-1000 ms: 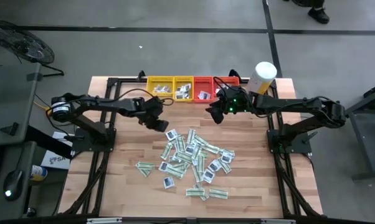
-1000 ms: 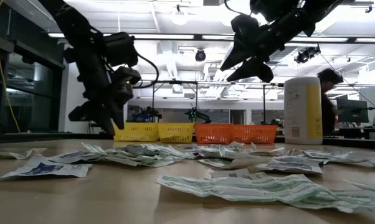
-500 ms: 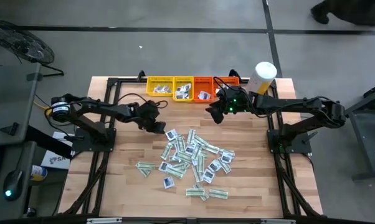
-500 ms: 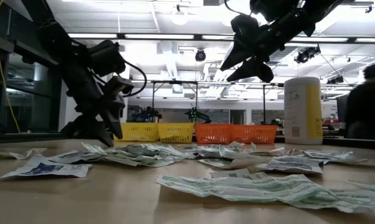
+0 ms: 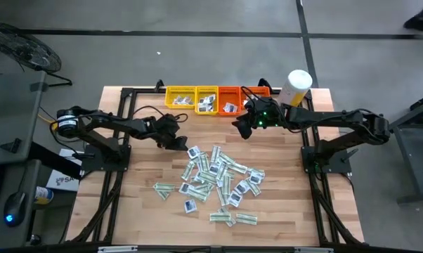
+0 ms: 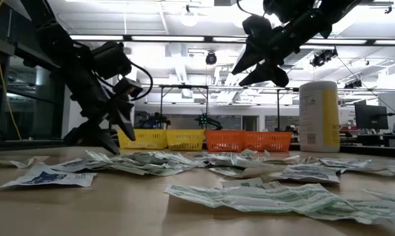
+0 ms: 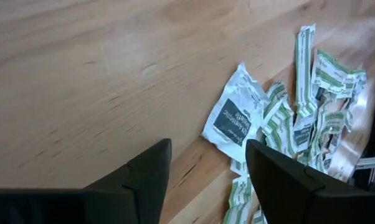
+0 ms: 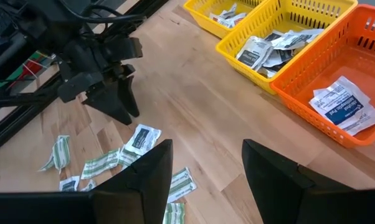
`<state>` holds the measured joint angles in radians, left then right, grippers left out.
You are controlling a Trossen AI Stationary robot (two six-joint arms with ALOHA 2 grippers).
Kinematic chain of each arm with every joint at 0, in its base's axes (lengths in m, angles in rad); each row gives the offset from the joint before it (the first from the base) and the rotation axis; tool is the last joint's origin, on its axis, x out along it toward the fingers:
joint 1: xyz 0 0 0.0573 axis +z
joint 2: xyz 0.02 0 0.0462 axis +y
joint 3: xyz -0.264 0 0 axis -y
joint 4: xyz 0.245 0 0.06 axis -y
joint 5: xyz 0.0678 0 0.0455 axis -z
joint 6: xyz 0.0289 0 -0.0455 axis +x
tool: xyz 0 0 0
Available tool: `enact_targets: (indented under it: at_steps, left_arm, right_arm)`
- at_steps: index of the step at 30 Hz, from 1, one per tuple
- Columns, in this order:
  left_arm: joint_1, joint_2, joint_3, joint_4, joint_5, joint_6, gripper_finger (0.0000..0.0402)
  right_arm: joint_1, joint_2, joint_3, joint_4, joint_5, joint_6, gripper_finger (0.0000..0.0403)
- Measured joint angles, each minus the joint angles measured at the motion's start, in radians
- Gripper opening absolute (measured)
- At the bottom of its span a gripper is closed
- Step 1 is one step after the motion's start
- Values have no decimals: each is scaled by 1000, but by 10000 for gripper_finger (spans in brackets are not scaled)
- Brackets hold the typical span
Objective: Pick & Place First Aid Supplies
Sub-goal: Put the gray packet into the right yellow bin
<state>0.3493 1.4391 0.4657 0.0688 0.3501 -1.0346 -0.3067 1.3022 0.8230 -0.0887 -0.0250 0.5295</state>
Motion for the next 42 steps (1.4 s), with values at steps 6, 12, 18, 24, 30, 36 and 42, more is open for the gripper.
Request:
enact_targets:
  at_steps: [6, 12, 18, 24, 30, 36, 42]
  left_arm:
    - [-26, 2, 28, -30, -48, -21, 211]
    - [-77, 28, 56, -50, -129, -22, 211]
    - [-95, 109, 82, -38, -119, -38, 211]
    - [-94, 145, 114, -45, -94, -42, 211]
    - [-93, 146, 115, -52, -64, -42, 211]
    - [-92, 150, 112, -33, -13, -40, 197]
    - [-94, 150, 111, 0, 7, -43, 171]
  right_arm:
    - [0, 0, 0, 3, 19, 13, 186]
    - [0, 0, 0, 6, 23, 13, 186]
    - [0, 0, 0, 6, 23, 9, 186]
    - [0, 0, 0, 5, 21, 4, 186]
    - [0, 0, 0, 4, 6, 2, 186]
    - [0, 0, 0, 4, -12, -6, 186]
    - [5, 1, 0, 12, -22, -9, 186]
